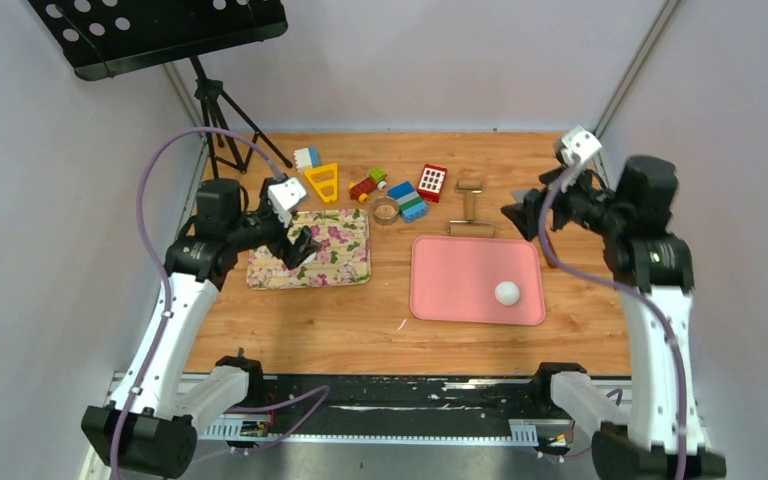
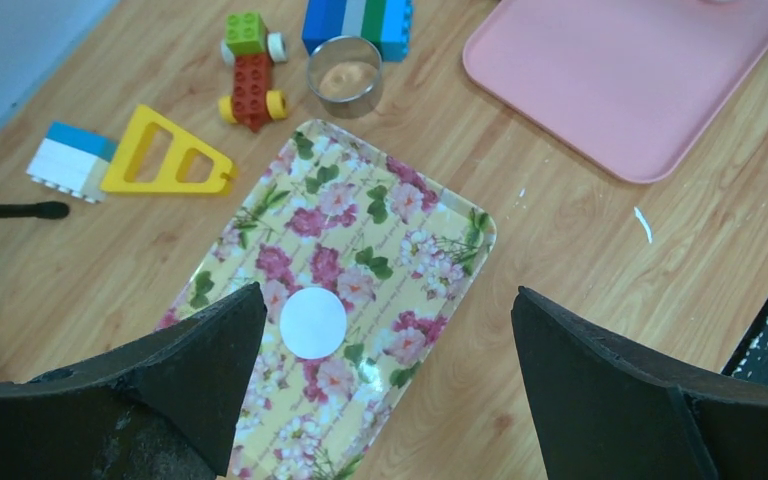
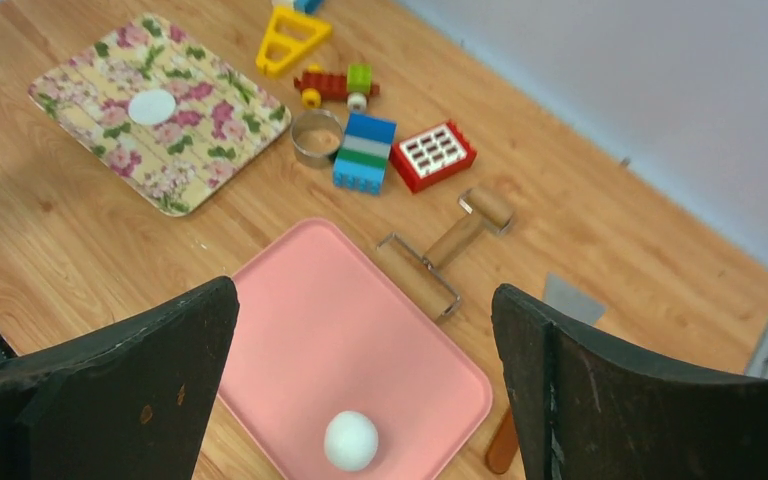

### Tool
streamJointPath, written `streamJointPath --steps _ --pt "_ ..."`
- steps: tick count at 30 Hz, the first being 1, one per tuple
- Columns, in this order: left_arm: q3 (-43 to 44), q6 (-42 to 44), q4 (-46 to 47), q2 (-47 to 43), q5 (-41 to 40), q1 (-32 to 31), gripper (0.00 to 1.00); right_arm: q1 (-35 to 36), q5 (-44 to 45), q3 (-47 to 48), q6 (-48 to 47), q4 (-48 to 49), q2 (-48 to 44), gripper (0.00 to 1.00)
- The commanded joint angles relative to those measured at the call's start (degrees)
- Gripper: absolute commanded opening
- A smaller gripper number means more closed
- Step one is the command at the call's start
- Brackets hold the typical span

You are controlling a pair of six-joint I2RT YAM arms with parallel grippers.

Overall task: Roll out the dumpling wrappers from the dough
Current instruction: Pick up the rolling pin from the center of the board.

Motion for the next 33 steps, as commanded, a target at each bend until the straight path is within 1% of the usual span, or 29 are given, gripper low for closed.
streamJointPath --steps 1,4,6,7,9,11,13,15,17,21,24,27,29,31,33 --pt "-2.1 0.4 7.4 0.8 -6.3 -4.7 1.00 3.7 4.4 0.2 2.1 4.9 11.7 1.00" --pt "-2.8 4.6 5.4 4.4 0.8 -4.8 1.00 7.7 8.9 0.6 -0.6 6.1 17.2 1.00" --pt "-3.4 6.0 5.3 6.4 3.8 -4.8 1.00 9.3 15.0 -0.6 -0.9 8.5 19.1 1.00" --pt "-3.9 6.0 5.7 7.8 4.6 -4.8 1.00 9.5 18.8 -2.4 0.3 11.7 19.8 1.00" --pt "-5.5 2.8 8.6 9.1 4.9 -4.8 1.00 9.5 24.9 -4.8 1.7 15.6 21.3 1.00" --pt "-7.3 3.0 9.7 9.1 6.0 -4.8 1.00 9.6 29.6 -6.1 0.9 16.4 22.9 1.00" --pt "-9.0 3.3 10.2 7.6 5.1 -4.9 1.00 9.6 34.0 -7.5 0.0 16.6 23.7 1.00" --pt "-10.1 3.5 10.6 6.0 4.6 -4.9 1.00 9.6 35.7 -9.2 -1.4 16.6 24.0 1.00" --pt "-9.0 4.0 8.8 6.1 4.3 -4.9 1.00 9.6 36.4 -10.4 -4.0 16.3 24.0 1.00" --pt "-9.8 3.2 9.9 6.1 4.2 -4.9 1.00 9.3 42.6 -9.5 -4.3 16.4 26.1 1.00" --pt "-10.2 3.3 10.2 5.9 4.3 -4.9 1.00 9.3 41.1 -9.6 -3.6 16.3 27.3 1.00" --pt "-10.3 3.0 10.5 5.5 4.2 -4.9 1.00 9.3 35.9 -9.3 -1.6 16.8 28.4 0.99" --pt "-10.4 3.1 10.5 5.3 4.4 -4.9 1.00 9.3 32.8 -8.8 -1.1 16.6 29.5 0.96" --pt "-10.6 3.4 10.5 5.2 4.5 -4.9 1.00 9.4 32.4 -7.7 -3.7 14.2 30.3 0.95" --pt "-10.9 3.6 10.7 5.0 4.5 -4.9 1.00 8.9 32.0 -6.1 -8.0 8.7 29.9 0.95"
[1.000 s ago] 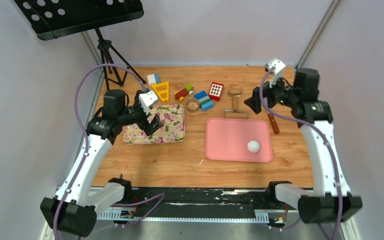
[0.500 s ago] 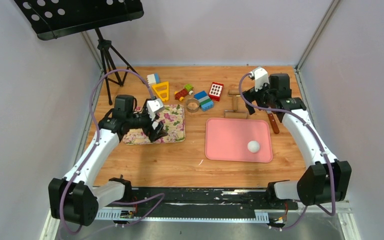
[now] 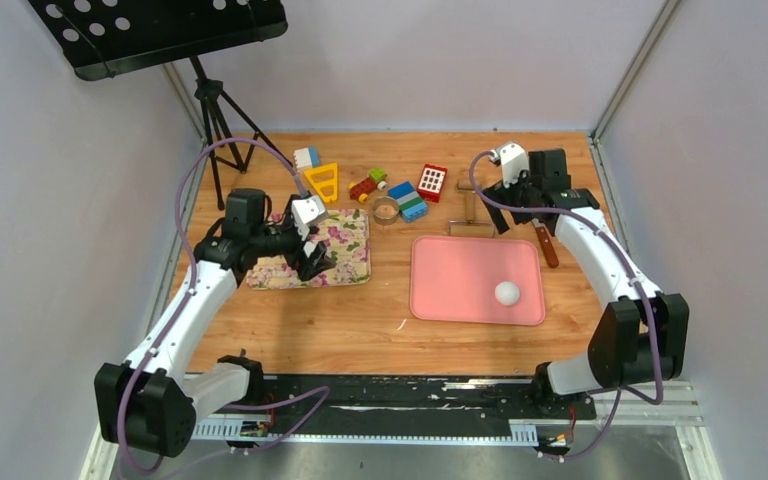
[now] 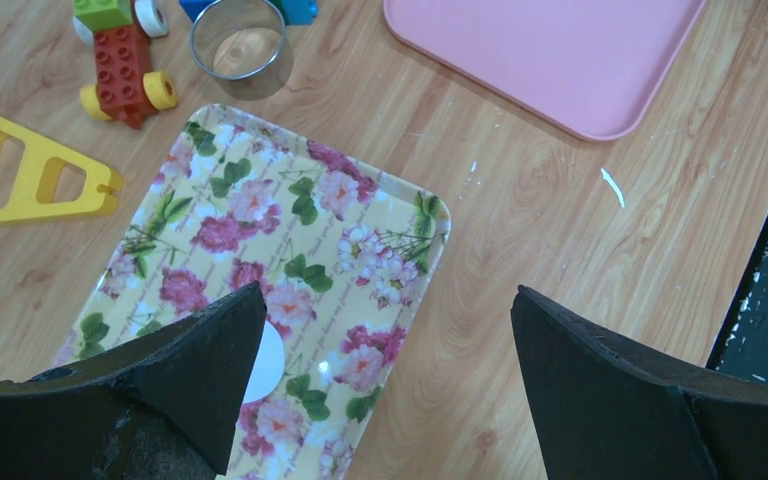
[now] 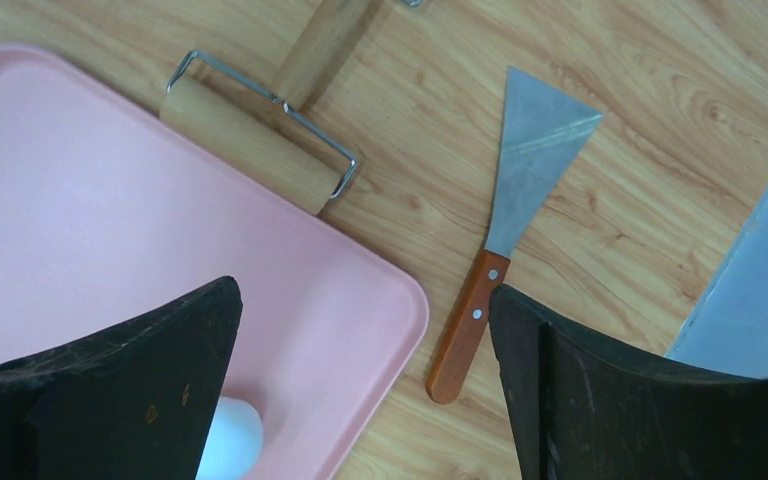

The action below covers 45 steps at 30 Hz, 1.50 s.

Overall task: Roll out the dumpling wrappers from the dough
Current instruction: Pick up the rolling pin from the center of the board.

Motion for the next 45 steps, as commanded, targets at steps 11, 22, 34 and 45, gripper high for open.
streamJointPath --steps 11,22,34,45 --pt "-0.6 -0.1 2.6 -1.2 2.7 -0.3 1.00 -2.0 -11.7 -4.7 -22.6 -24.2 -12.6 0.95" --pt "-0.5 -0.9 3.3 -1.7 0.3 -2.3 1.00 -2.1 8.2 -13.4 -24.7 -20.2 -20.0 0.98" --pt "0.2 -3.2 6.2 0.9 -7.7 -7.0 1.00 -2.9 7.0 -5.2 -12.6 -11.4 -12.7 0.98" --pt "-1.0 -1.5 6.0 -0.4 -10.4 -8.1 1.00 -6.8 11.1 14.0 -2.7 -9.3 12.1 0.93"
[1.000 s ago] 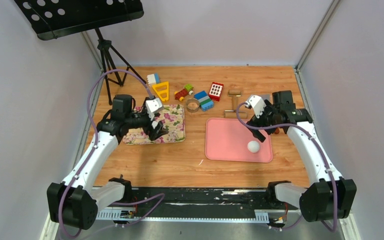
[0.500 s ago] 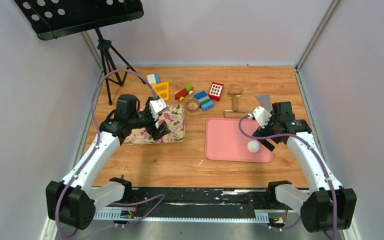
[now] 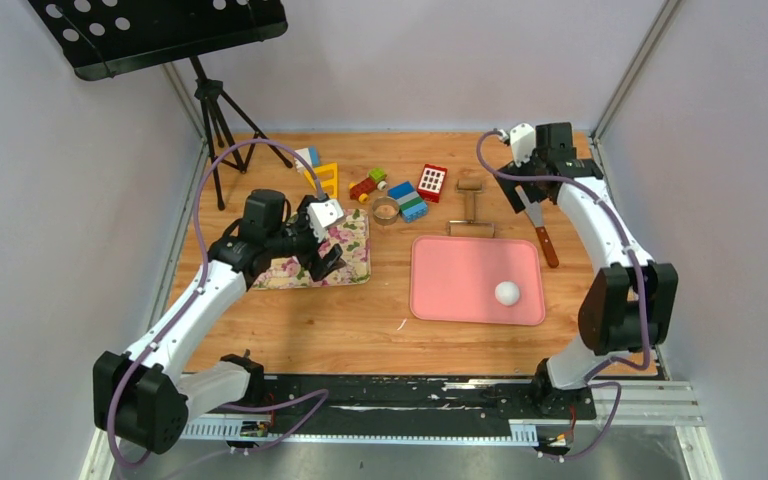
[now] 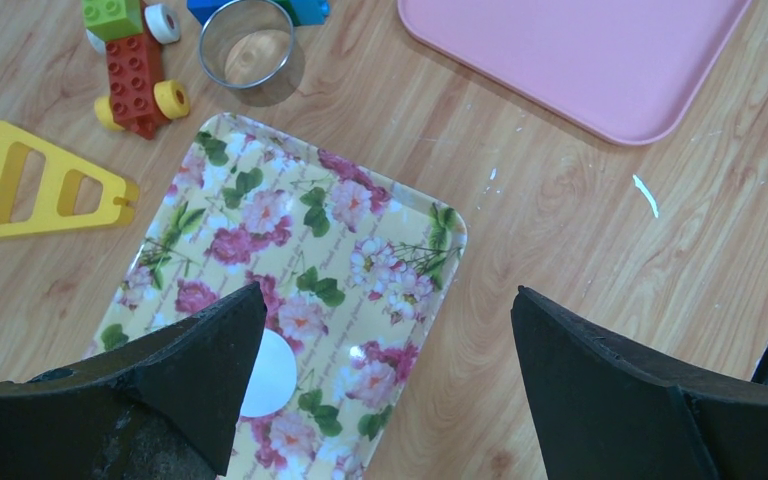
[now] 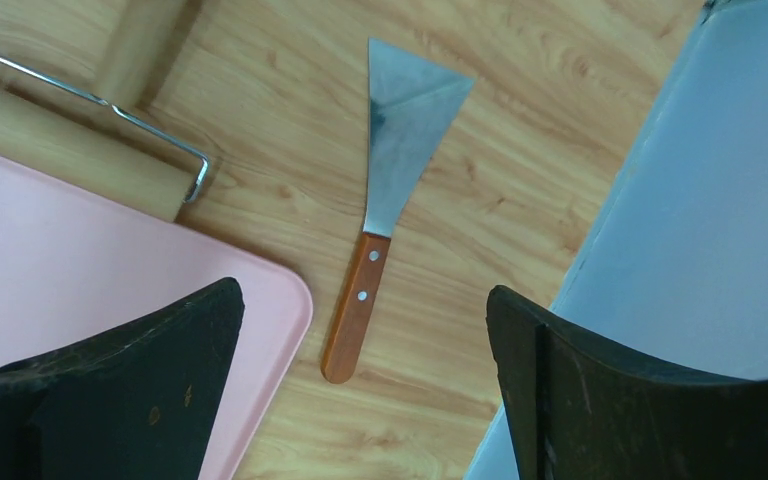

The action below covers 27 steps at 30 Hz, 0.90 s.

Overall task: Roll out the dumpling wrappers from the dough
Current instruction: Pick up the rolling pin from the center of the board.

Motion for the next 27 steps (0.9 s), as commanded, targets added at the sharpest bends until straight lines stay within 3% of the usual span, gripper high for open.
streamJointPath --steps 1,5,10,13,17,23,27 --pt "-0.7 0.7 1.9 -1.7 -0.8 -0.3 1.00 -6.1 1.3 -1.3 3.1 0.2 3.9 0.92" --pt "-0.2 0.3 2.0 -1.0 0.6 -0.3 1.00 -12.6 -3.5 -5.2 2.4 1.0 4.6 0.86" --pt "0.0 -1.1 3.1 0.7 0.3 -0.7 1.00 -12.9 -3.5 -10.1 -1.3 1.2 2.4 0.87" --pt "0.3 -2.3 4.1 1.8 -2.7 -2.8 1.00 -12.9 -3.6 -9.2 -0.5 0.8 3.4 0.86" --pt "0.3 -3.8 5.8 3.1 -8.6 -6.1 1.00 -12.9 -10.0 -7.7 0.3 -3.3 1.3 0.86" --pt "0.4 -3.8 6.7 4.2 -10.5 -7.6 1.00 -10.2 -18.1 -8.0 -1.6 -3.1 -1.5 0.85" --pt "0.7 -3.1 5.8 4.5 -9.2 -7.7 1.00 -5.2 -17.1 -2.3 1.1 0.9 2.8 0.85"
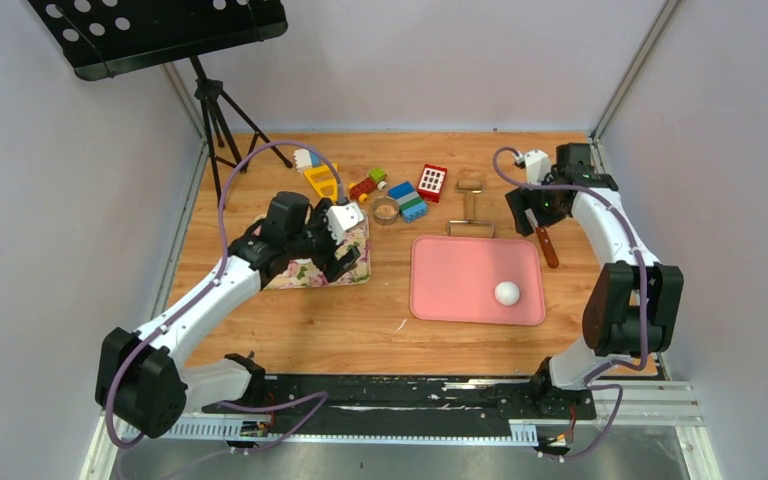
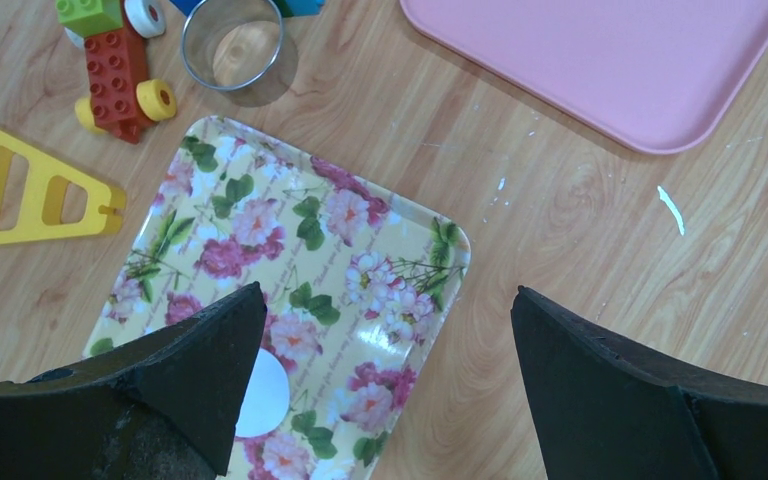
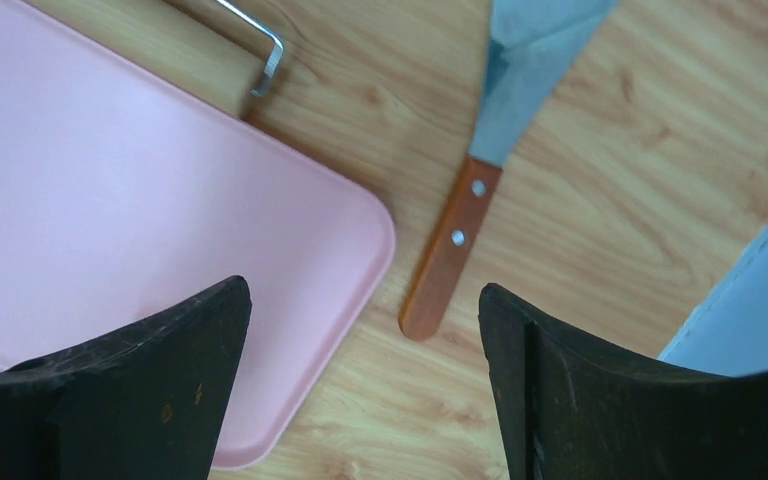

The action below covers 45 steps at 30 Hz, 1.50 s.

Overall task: Roll out the dumpling wrappers from the dough
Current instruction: Pick up the rolling pin from the center of the board.

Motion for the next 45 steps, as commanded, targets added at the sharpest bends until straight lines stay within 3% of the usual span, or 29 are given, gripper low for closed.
streamJointPath --steps 1,6,10,15,20,23,26,28,31,36,39,45 --pt "0.8 0.1 1.3 0.3 0.2 -0.4 1.00 5.8 -3.0 8.7 3.8 5.1 4.3 0.85" --pt "0.0 1.4 1.2 -0.2 -1.8 -0.4 1.00 8.0 -1.6 24.9 16.9 5.6 18.8 0.78" --pt "0.1 1.7 1.2 -0.8 -3.3 -0.4 1.00 9.9 -4.4 36.2 21.6 1.9 30.4 0.73" --pt "0.1 1.9 1.1 -1.6 -4.2 -0.4 1.00 13.8 0.2 41.6 22.8 -1.0 38.2 0.70" --pt "0.1 1.9 1.2 -1.6 -4.4 -0.4 1.00 16.5 4.0 40.3 22.7 -1.8 41.2 0.67" --pt "0.3 1.9 1.3 -1.5 -4.7 -0.4 1.00 17.0 5.6 40.7 22.9 -2.4 43.0 0.55" --pt "0.3 1.4 1.8 -1.5 -5.1 -0.4 1.00 17.3 7.0 42.6 22.7 -4.1 45.0 0.33" --pt "0.6 1.2 2.3 -1.3 -5.4 -0.4 1.00 17.3 8.1 43.9 22.6 -4.9 46.1 0.25" --pt "2.5 1.1 2.3 0.0 -6.4 -0.4 1.00 17.1 9.5 44.7 22.1 -5.0 46.1 0.01" --pt "11.2 2.1 0.5 4.0 -8.7 -0.4 1.00 13.7 3.1 44.3 24.9 -2.2 38.4 0.00" --pt "18.1 -0.7 -0.9 7.0 -5.4 -0.4 1.00 9.3 -4.8 42.8 30.7 0.9 31.1 0.00" --pt "29.6 -11.3 2.2 13.3 2.6 -2.0 1.00 -0.9 -25.6 29.0 47.0 13.3 14.3 0.00"
